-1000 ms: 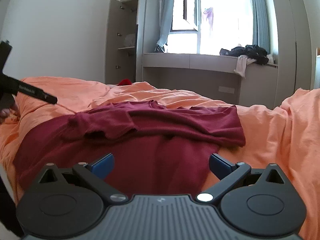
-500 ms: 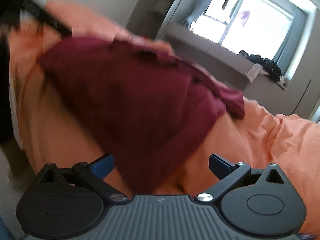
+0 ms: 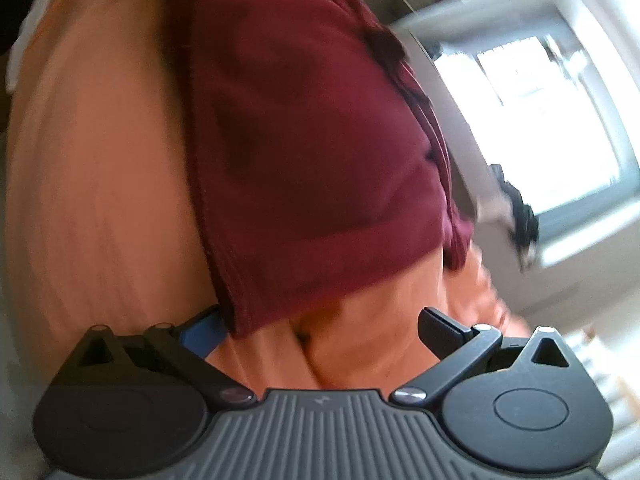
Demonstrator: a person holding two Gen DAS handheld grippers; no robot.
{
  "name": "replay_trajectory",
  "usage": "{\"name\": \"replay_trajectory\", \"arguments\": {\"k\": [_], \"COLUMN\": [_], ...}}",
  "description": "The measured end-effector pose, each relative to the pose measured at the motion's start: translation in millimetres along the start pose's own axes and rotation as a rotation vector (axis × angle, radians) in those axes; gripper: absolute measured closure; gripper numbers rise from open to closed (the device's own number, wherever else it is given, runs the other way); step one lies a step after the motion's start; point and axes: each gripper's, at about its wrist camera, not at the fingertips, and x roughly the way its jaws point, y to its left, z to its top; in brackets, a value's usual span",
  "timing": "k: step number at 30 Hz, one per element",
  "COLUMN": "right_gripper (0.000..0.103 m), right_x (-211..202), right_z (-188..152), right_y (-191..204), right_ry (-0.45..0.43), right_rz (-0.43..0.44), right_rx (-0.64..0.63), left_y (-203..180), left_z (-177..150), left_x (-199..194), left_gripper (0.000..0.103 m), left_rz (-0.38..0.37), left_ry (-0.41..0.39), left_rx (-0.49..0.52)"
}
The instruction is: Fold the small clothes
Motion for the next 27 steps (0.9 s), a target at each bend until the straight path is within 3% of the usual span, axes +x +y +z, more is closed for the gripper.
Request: {"name": "replay_trajectory", "arguments": {"k": [3,5,7,10,11,21,27], "right_gripper": [0.004,0.019,0.054,0.085,0.089,0.093,0.093], "right_x": [-6,-7,-6,-7,-8,-46,-68], "right_z": [2,1,1,1,2,15,9], "right_y": [8,16,24,27,26,-75,-128], "right_ry": [-0.074,-0.108,-0.125,-0.135,-0.139,-0.272,-0.357], "right_rz": [-0.015,0.004,0.019,0.035,0.034,0.051,0.028], "right_rx": [-0.122,-0.209,-0.270,-0.269,-0.246,0.289,0.484], "left_y": [1,1,-1,-6,-9,-51,-87], "left_z": [1,2,2,2,2,2,4], "left_x": [0,0,1,3,4,-3,11], "left_gripper": [0.000,0.000,0.000,0.000,0.000,0.000,0.000], "left_rz": [-0.004,-0.007,0.000,0.005,0.000,-0.060,-0.021], "left_ry": [0.003,0.002,0.002,-0.001,-0.004,-0.127,-0.184], "left_rx": [0.001,0.006,0.011,0.010,0.014,0.225,0.350]}}
